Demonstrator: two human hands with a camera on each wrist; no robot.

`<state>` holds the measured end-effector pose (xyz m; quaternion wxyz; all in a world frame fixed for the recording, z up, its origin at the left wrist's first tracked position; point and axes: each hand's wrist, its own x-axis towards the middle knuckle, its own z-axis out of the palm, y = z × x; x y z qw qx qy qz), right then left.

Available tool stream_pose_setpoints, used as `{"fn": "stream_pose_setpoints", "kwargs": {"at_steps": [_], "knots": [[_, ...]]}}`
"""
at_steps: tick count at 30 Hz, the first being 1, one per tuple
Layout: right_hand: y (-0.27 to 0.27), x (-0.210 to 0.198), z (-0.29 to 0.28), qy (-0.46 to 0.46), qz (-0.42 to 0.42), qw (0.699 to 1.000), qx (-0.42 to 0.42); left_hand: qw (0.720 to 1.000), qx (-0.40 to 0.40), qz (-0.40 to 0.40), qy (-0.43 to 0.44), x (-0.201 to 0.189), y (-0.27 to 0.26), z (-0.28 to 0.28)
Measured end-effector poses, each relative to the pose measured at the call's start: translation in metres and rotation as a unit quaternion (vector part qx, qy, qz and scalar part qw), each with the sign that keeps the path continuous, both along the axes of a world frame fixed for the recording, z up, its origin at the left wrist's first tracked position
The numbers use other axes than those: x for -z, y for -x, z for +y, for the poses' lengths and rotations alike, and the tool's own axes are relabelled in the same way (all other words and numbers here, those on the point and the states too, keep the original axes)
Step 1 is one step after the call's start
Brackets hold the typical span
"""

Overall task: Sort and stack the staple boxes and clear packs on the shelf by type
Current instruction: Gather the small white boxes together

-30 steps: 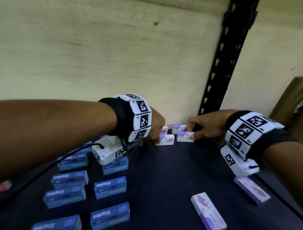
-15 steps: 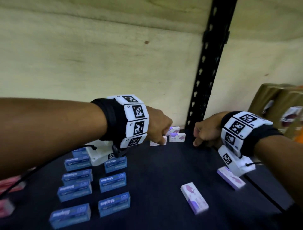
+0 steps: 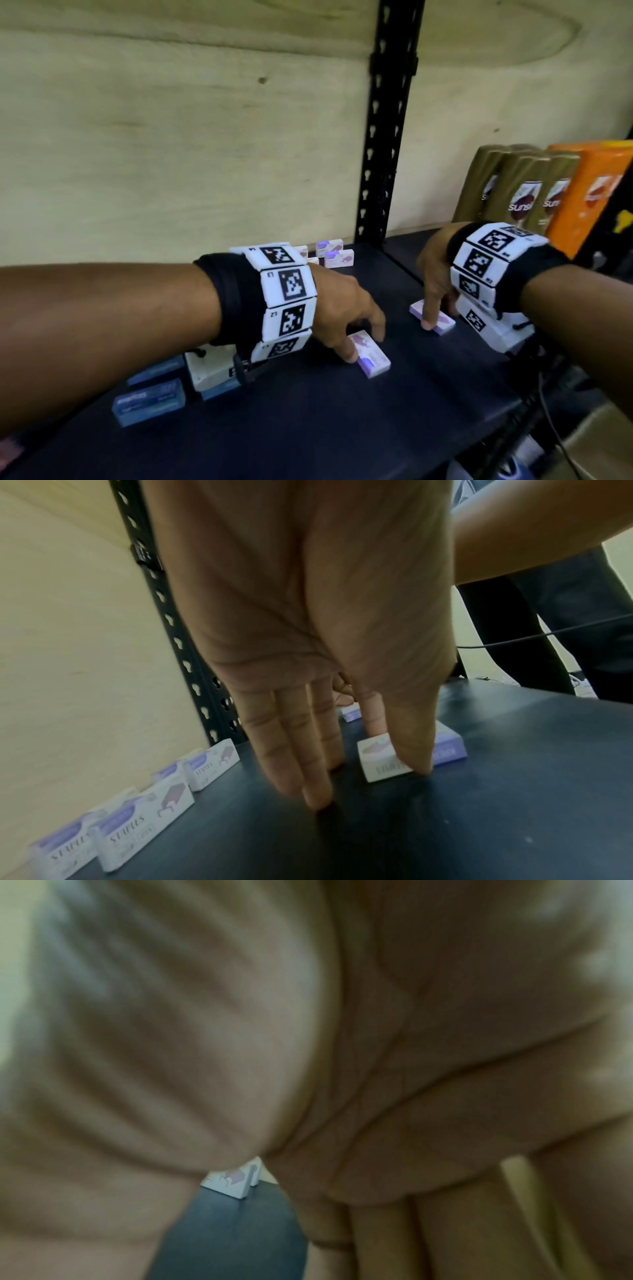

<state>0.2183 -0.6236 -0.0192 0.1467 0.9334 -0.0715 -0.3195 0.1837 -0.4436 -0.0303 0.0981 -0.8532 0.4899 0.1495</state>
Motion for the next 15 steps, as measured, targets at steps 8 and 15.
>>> {"fn": "stream_pose_setpoints", "kwargs": {"at_steps": [8,15], "knots": [[-0.009,0.005,0.004,-0.124,-0.035,0.991,-0.028,1.000,-0.018,-0.014,-0.019,0.003,-0.013,0.006],[-0.018,0.012,0.006,-0.162,-0.095,0.976,-0.106,0.996,-0.066,-0.025,-0.051,-0.002,-0.036,0.030]]}}
